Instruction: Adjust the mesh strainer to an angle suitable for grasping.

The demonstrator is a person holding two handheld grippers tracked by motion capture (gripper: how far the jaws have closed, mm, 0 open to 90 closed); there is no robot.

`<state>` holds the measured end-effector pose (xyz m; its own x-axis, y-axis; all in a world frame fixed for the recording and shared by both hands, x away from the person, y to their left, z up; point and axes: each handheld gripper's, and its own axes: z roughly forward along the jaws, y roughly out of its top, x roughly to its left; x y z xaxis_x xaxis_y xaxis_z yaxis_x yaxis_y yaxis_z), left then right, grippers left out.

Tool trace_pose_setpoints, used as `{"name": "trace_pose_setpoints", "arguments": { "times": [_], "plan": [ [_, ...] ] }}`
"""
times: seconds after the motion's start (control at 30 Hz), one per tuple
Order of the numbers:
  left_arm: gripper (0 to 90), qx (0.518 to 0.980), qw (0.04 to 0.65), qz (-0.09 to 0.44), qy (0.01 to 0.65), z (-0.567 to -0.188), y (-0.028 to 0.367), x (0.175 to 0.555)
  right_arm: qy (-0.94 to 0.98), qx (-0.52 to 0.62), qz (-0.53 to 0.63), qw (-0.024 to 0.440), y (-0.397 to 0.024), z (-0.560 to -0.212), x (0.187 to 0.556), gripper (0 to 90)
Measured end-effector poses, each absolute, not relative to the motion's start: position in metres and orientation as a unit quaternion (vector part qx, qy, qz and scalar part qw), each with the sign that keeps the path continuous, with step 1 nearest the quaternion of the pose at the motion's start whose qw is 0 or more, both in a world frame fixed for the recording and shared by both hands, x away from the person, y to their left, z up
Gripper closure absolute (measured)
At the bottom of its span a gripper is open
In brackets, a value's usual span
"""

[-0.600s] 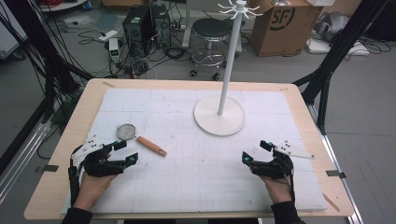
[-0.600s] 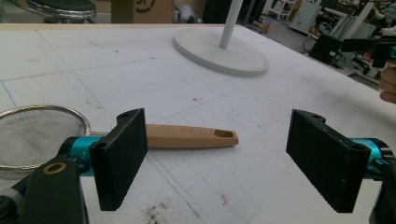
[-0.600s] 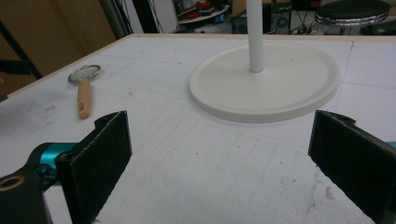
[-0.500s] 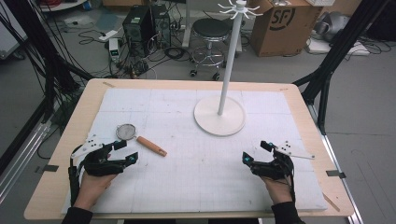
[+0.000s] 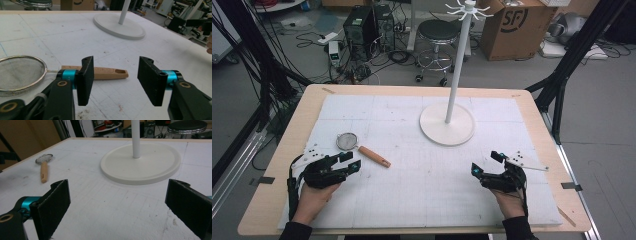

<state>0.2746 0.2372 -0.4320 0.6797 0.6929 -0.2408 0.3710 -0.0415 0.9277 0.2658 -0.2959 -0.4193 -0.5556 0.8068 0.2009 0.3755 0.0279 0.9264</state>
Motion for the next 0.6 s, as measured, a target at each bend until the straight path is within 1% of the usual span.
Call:
{"name": "trace_pose_setpoints", "arguments": {
  "times": [0.03,0.1,0.17,0.23,0.3,0.37,0.53,0.6],
  "plan": [
    [58.0,0.709,0.580,0.141,0.375,-0.432,0.237,0.275,0.688,0.430,0.551,0.196,-0.296,-0.420,0.266,5.3],
    [65.8,0.709,0.579,0.142,0.377,-0.431,0.237,0.275,0.687,0.432,0.552,0.194,-0.297,-0.419,0.266,5.3],
    [77.2,0.710,0.578,0.140,0.378,-0.430,0.238,0.276,0.688,0.427,0.553,0.196,-0.297,-0.420,0.266,5.3],
    [81.0,0.714,0.575,0.131,0.378,-0.429,0.238,0.277,0.687,0.426,0.554,0.197,-0.296,-0.419,0.265,5.3],
    [87.2,0.716,0.575,0.131,0.372,-0.427,0.239,0.277,0.689,0.421,0.555,0.201,-0.296,-0.418,0.265,5.3],
    [89.7,0.715,0.580,0.123,0.371,-0.425,0.239,0.279,0.689,0.422,0.555,0.198,-0.295,-0.418,0.265,5.3],
    [90.0,0.723,0.569,0.106,0.378,-0.425,0.237,0.288,0.691,0.422,0.553,0.196,-0.294,-0.419,0.267,5.3],
    [90.0,0.726,0.562,0.107,0.382,-0.425,0.236,0.293,0.691,0.420,0.554,0.198,-0.294,-0.419,0.267,5.3]
  ]
}}
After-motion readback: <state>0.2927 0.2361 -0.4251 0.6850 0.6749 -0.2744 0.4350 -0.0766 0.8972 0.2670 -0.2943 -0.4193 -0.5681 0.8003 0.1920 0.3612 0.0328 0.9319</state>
